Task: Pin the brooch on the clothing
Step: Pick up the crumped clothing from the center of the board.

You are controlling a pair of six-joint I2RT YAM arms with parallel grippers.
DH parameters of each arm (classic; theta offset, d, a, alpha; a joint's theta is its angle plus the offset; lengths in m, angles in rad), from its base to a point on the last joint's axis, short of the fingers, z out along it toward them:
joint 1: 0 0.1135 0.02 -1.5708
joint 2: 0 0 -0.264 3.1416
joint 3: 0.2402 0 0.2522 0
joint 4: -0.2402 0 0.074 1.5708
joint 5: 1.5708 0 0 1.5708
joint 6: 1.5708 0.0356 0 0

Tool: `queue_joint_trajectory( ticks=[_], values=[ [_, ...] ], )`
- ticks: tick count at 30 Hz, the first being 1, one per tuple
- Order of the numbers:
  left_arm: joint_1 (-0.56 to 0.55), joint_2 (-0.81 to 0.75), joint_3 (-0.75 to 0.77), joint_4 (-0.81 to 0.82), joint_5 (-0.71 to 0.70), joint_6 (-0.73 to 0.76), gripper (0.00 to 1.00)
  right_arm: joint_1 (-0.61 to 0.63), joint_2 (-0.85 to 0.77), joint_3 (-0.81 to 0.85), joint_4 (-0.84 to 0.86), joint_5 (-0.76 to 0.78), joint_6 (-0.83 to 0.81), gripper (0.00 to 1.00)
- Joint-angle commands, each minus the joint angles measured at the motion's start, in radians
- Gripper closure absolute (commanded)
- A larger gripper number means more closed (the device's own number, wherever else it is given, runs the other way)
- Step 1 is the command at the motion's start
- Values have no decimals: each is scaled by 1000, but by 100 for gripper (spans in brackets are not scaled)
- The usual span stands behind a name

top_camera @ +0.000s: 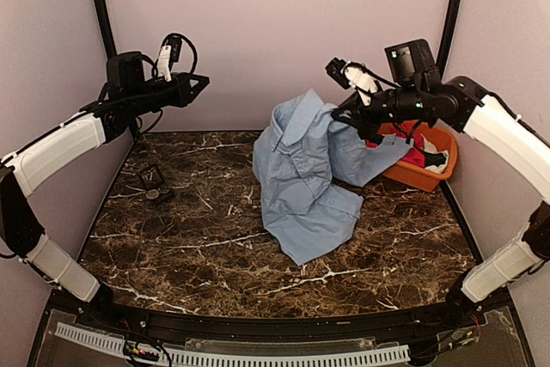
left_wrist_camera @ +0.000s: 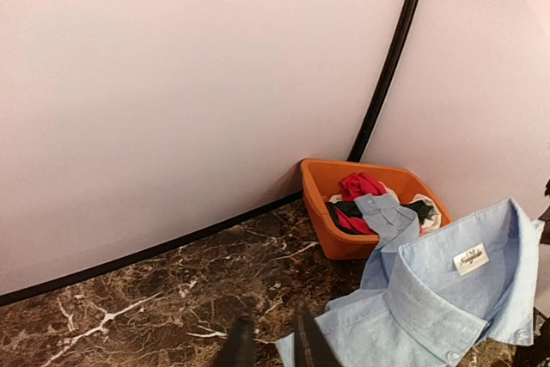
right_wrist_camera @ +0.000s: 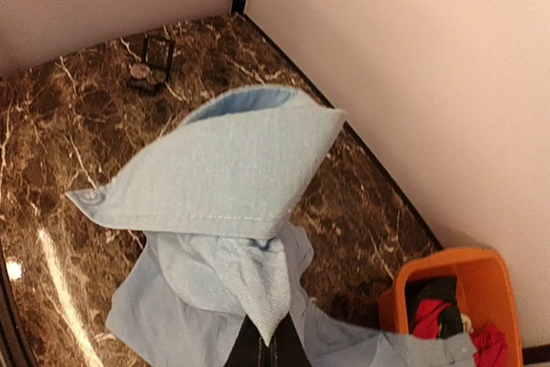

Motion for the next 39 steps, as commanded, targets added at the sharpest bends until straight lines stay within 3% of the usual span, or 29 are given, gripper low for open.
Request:
queue_joint_trajectory(
  ticks=[1, 2, 4, 9, 11, 14, 18, 24, 31, 39],
  values=[
    [6, 30, -16, -87, 115, 121, 71, 12, -98, -256, -163, 156, 38, 100],
    [6, 61, -2, -88, 185, 131, 54, 14, -103, -287, -203, 187, 54, 100],
    [5, 119, 29, -115, 306, 160, 36, 15, -107, -337, -270, 265, 82, 100],
    [-22, 251, 67, -147, 472, 242, 7, 16, -152, -437, -312, 306, 109, 100],
    [-49, 294, 97, -190, 486, 310, 2, 16, -163, -450, -307, 301, 118, 100],
    [-90, 359, 181, -221, 486, 371, 1, 16, -168, -450, -304, 258, 118, 100],
    [-100, 520, 360, -204, 519, 330, 1, 36, -160, -470, -307, 237, 126, 100],
    [-140, 767, 782, -445, 618, 386, 1, 49, -154, -475, -314, 248, 150, 100],
    [-159, 855, 850, -489, 719, 380, 1, 65, -117, -476, -323, 284, 172, 100],
    [-200, 895, 836, -682, 613, 531, 1, 86, -112, -459, -323, 307, 179, 100]
  ],
)
